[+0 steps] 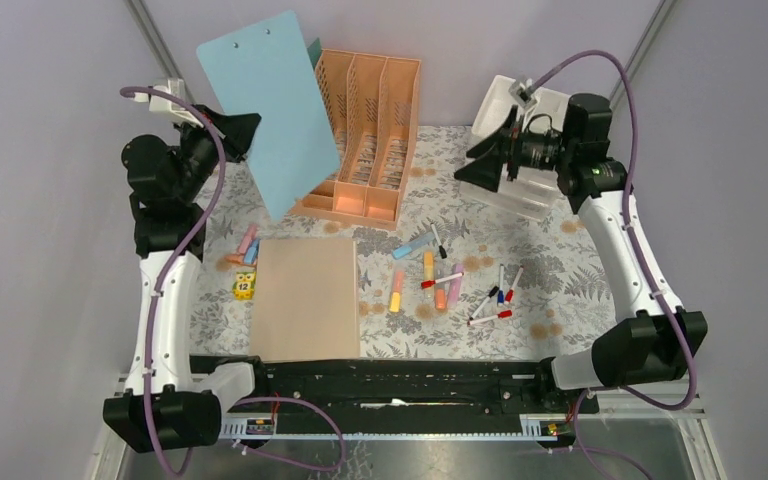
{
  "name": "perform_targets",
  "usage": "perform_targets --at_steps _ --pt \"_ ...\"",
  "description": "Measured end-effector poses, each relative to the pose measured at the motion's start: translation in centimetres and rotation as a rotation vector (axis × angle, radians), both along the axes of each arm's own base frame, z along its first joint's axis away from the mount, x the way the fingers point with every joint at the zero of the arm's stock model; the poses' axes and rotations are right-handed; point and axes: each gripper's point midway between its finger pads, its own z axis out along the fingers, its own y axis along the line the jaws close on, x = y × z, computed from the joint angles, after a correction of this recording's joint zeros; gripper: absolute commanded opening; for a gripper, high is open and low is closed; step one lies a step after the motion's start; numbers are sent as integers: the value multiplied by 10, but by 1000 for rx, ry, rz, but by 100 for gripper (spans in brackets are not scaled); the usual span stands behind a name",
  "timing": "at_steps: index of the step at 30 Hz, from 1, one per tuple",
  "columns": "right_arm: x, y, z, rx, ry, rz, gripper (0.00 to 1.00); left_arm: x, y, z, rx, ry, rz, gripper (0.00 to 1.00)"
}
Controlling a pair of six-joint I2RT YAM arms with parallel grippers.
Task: Organize the desk
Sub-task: Pick up the folder from the center of the board, then place the folder in the storage box.
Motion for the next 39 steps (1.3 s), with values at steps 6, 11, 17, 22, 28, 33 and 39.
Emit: perform_targets --at_steps 6,11,17,22,28,33,39 --pt "-15 -22 -90 -220 169 -74 100 36 19 13 96 -145 145 0" --pt "-28 -37 -119 -267 253 -94 100 76 17 4 136 -200 196 0" --pt "-29 -53 -111 -251 228 -144 100 128 -10 -44 222 -176 198 0" --pt "-29 -64 -112 -238 232 -178 100 156 -28 -77 305 -172 202 0" --pt "-27 -69 -119 -229 252 -197 100 185 -29 -83 331 -216 256 0" --pt "-27 -70 -117 -217 251 -194 100 202 -30 -94 317 -238 276 0" --pt "-23 -75 -118 -214 253 -211 100 217 -38 -114 292 -249 266 0"
